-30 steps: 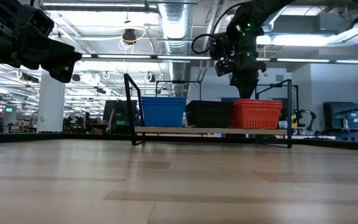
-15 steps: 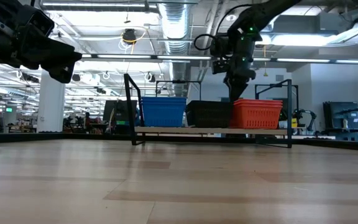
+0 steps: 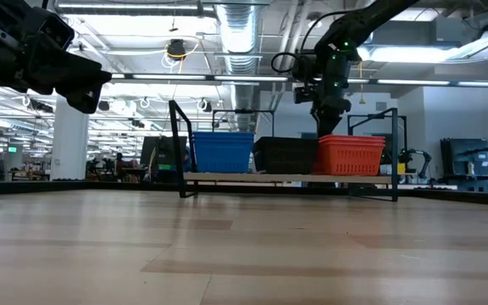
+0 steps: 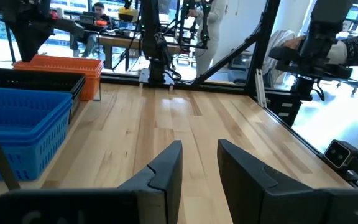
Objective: Stack baskets on shelf by color
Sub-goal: Adjust the bins on the shelf
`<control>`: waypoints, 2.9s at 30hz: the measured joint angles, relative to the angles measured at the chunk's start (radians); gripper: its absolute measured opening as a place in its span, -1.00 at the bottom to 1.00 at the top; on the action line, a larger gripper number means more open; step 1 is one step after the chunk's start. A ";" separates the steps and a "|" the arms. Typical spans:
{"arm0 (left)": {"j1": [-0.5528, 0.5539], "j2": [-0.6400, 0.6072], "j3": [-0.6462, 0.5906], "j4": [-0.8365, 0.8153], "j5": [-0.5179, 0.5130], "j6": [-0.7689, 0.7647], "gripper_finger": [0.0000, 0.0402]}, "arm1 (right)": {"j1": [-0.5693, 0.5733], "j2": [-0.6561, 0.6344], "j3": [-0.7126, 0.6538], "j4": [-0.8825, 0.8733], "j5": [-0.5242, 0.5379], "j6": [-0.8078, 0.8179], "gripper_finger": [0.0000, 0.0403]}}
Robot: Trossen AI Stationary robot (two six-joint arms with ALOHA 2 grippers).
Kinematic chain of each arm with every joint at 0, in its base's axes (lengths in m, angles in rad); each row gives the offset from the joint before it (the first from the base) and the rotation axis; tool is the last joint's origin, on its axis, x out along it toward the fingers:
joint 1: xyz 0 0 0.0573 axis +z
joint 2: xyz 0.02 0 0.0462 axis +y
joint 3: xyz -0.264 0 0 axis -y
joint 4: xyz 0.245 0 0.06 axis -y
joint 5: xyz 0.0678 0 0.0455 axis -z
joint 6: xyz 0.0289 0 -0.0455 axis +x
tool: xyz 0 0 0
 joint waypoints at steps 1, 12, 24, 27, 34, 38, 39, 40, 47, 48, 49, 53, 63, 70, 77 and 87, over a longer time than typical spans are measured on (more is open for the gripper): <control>0.000 0.000 0.000 0.000 0.000 0.000 -0.56 | 0.000 0.000 0.000 0.000 0.000 0.000 -0.86; 0.000 0.000 0.000 0.000 -0.009 0.002 -0.56 | -0.005 0.003 -0.055 0.079 -0.002 -0.020 -0.86; 0.000 0.000 0.000 0.000 -0.010 0.000 -0.56 | -0.052 0.003 -0.081 0.100 -0.002 -0.034 -0.86; 0.000 0.000 0.000 0.000 -0.010 0.000 -0.56 | -0.057 0.003 -0.081 0.096 -0.002 -0.034 -0.86; 0.000 0.000 0.000 0.000 -0.036 -0.002 -0.56 | 0.005 0.003 -0.081 0.065 -0.030 -0.033 -0.86; 0.000 0.000 0.000 0.000 -0.036 -0.002 -0.56 | 0.053 0.003 -0.081 0.008 -0.035 -0.019 -0.86; 0.000 0.000 0.000 0.000 -0.036 -0.002 -0.56 | 0.064 0.003 -0.081 -0.011 -0.035 -0.019 -0.86; 0.000 0.000 0.000 0.000 -0.036 -0.002 -0.56 | 0.074 0.003 -0.081 -0.028 -0.035 -0.019 -0.87; 0.000 0.000 0.000 0.000 -0.036 -0.002 -0.56 | 0.121 0.003 -0.081 -0.132 -0.039 -0.019 -0.86; 0.000 0.000 0.000 0.000 -0.036 -0.002 -0.56 | 0.124 0.003 -0.081 -0.148 -0.039 -0.018 -0.86; 0.000 0.000 0.000 0.000 -0.036 -0.002 -0.56 | 0.126 0.003 -0.081 -0.165 -0.039 -0.018 -0.86; 0.000 0.000 0.000 0.000 -0.036 -0.002 -0.56 | 0.129 0.002 -0.081 -0.218 -0.039 -0.018 -0.87; 0.000 0.000 0.000 0.000 -0.026 -0.001 -0.56 | 0.135 0.000 -0.081 -0.293 -0.038 -0.012 -0.87; 0.000 0.000 0.000 0.000 -0.026 -0.001 -0.56 | 0.150 0.000 -0.081 -0.325 -0.036 -0.007 -0.86; 0.000 0.000 0.000 0.000 -0.026 -0.001 -0.56 | 0.162 0.000 -0.081 -0.367 -0.030 -0.007 -0.86; 0.000 0.000 0.000 0.000 -0.025 0.003 -0.56 | 0.161 -0.001 -0.081 -0.386 0.028 -0.008 -0.86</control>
